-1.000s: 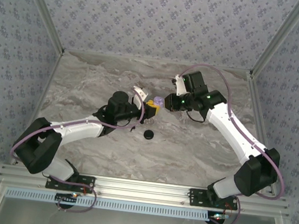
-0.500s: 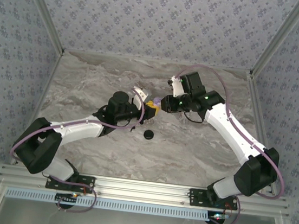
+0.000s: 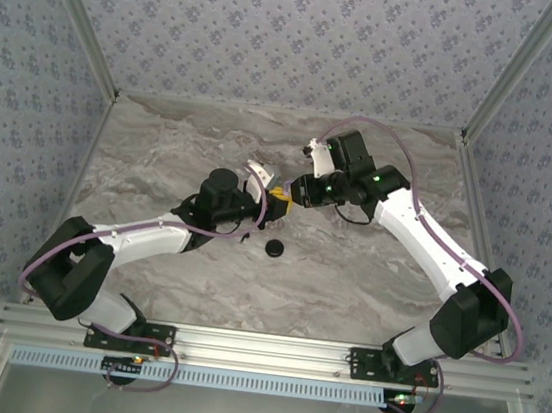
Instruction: Insert wireless bluetooth earbuds into charging case
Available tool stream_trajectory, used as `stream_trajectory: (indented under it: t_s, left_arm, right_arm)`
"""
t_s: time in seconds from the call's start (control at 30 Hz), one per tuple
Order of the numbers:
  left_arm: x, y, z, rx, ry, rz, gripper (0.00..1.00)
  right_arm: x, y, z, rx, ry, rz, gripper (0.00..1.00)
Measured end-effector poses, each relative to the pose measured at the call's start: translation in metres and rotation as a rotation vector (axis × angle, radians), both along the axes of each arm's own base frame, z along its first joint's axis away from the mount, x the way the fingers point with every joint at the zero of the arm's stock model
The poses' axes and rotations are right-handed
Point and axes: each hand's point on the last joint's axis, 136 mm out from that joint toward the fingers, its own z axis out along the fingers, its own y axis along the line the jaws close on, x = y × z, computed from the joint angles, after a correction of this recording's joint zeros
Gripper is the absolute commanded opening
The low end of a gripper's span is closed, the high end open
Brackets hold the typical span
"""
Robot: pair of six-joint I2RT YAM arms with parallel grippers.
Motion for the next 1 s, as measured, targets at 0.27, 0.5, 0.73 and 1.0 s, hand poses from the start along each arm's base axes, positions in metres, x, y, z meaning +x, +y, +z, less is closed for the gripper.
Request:
stream_trajectory:
  t_s: [0.27,0.5,0.73,1.0]
  left_arm:
    - [0.000,0.002,-0.004,0.019,0.009,0.006,0.18]
    - [-0.009,0.003,0.018,-0.011,-0.043,-0.026,0.18]
    - [-0.024,-0.004,0.034,-0.059,-0.074,-0.123,0.18]
    - [-0.039,-0.010,0.048,-0.108,-0.106,-0.216,0.19]
  right_arm:
    - [0.008,-0.013,0.009,0.000,-0.040,-0.049,0.20]
    - [0.027,-0.053,0.017,0.053,-0.051,-0.152,0.20]
    - [0.033,-0.062,0.001,0.116,0.015,-0.144,0.20]
    - [0.030,-0.045,-0.006,0.184,0.071,-0.063,0.19]
